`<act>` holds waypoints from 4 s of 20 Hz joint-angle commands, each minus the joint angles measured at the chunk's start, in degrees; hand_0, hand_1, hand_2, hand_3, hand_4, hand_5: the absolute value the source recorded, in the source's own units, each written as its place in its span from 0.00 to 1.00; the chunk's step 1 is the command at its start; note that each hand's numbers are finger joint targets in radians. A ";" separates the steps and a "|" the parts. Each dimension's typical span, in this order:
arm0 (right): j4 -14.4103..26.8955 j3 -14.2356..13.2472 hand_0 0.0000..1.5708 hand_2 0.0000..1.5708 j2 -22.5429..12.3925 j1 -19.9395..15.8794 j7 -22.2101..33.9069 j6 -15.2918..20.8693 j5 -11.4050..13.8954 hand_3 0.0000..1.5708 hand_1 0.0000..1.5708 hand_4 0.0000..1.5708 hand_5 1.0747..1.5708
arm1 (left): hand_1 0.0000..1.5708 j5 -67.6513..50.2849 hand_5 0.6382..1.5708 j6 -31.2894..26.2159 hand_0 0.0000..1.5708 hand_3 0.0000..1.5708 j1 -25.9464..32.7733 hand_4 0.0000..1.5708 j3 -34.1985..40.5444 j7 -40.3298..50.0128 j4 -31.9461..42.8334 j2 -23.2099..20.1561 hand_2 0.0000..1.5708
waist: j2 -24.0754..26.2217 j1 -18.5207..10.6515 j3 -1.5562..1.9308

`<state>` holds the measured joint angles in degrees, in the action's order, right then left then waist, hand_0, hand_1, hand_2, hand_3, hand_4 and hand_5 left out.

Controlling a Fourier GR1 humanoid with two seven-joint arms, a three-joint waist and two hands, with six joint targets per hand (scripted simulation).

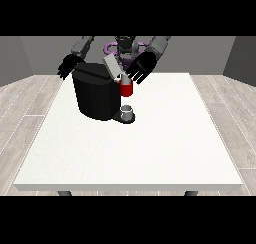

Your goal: Insert the coffee pod into the coffee machine and close the lid

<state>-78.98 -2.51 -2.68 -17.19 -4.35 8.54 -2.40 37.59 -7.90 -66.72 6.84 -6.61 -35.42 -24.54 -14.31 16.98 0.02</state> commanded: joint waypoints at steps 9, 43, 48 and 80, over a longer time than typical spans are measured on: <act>1.21 -2.98 0.00 0.00 -1.97 -1.59 1.25 -0.06 -1.45 0.00 0.00 0.21 1.00 | 0.77 0.47 1.00 -0.45 0.77 0.69 0.64 0.29 0.03 -1.02 0.26 0.66 0.78 | -1.22 -0.57 -0.01; 2.28 -0.98 0.00 0.00 1.68 3.66 -2.68 1.81 -0.17 0.00 0.00 0.27 1.00 | 0.00 6.01 1.00 -4.53 0.00 0.00 3.05 0.00 -3.50 -2.36 -0.45 0.66 0.00 | 4.38 -3.42 0.00; -0.24 -0.46 0.00 0.00 1.08 5.49 -1.77 0.76 -0.55 0.00 0.00 0.28 1.00 | 0.00 5.76 1.00 -4.70 0.00 0.00 4.86 0.00 -2.49 -2.21 -0.36 0.23 0.00 | 6.95 -3.09 -0.01; -1.80 -0.29 0.00 0.00 -8.63 0.55 4.82 -8.57 0.60 0.00 0.00 0.14 1.00 | 0.00 -27.86 1.00 -10.15 0.00 0.00 32.92 0.09 13.22 -4.10 -13.58 23.13 0.00 | 22.90 -25.94 0.00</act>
<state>-83.26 -1.89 -10.24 -13.44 1.92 0.32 -2.82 12.49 -17.45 -33.81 20.08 -12.60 -45.55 -2.70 11.56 -6.97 0.00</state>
